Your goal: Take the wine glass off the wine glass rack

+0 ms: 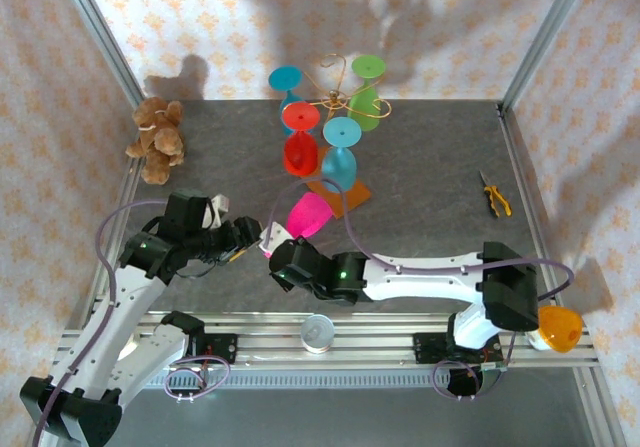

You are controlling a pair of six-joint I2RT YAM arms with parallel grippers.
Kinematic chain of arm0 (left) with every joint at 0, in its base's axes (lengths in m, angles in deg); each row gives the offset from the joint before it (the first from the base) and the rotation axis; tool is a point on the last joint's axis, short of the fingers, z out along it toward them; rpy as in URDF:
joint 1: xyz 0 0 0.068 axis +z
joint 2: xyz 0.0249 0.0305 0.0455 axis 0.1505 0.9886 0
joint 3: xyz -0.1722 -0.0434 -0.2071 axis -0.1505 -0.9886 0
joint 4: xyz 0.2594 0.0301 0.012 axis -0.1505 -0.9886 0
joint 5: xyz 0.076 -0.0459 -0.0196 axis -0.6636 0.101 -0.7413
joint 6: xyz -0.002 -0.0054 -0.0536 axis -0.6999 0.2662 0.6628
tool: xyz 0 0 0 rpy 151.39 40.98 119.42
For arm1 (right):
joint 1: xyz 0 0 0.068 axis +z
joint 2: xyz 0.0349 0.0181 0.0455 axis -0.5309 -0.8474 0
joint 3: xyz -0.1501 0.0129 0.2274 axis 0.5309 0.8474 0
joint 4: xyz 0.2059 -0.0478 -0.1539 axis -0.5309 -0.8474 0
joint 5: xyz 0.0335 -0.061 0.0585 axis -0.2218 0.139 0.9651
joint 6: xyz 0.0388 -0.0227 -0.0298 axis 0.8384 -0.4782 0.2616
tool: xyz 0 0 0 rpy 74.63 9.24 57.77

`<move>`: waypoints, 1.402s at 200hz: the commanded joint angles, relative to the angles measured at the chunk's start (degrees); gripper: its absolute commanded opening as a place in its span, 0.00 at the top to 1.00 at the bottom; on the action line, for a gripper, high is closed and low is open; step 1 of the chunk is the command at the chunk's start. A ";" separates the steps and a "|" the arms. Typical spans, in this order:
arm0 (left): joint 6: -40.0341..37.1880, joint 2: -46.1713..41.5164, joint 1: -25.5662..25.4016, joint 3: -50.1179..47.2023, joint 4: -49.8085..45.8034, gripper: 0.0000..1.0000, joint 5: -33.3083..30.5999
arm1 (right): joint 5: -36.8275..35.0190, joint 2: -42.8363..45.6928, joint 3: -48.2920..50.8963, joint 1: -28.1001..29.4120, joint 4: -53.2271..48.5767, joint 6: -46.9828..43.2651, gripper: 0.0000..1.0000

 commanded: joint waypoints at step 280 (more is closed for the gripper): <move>5.02 -1.38 -0.48 -6.24 10.28 1.00 1.83 | -2.99 2.51 -3.68 4.90 12.12 -10.36 0.94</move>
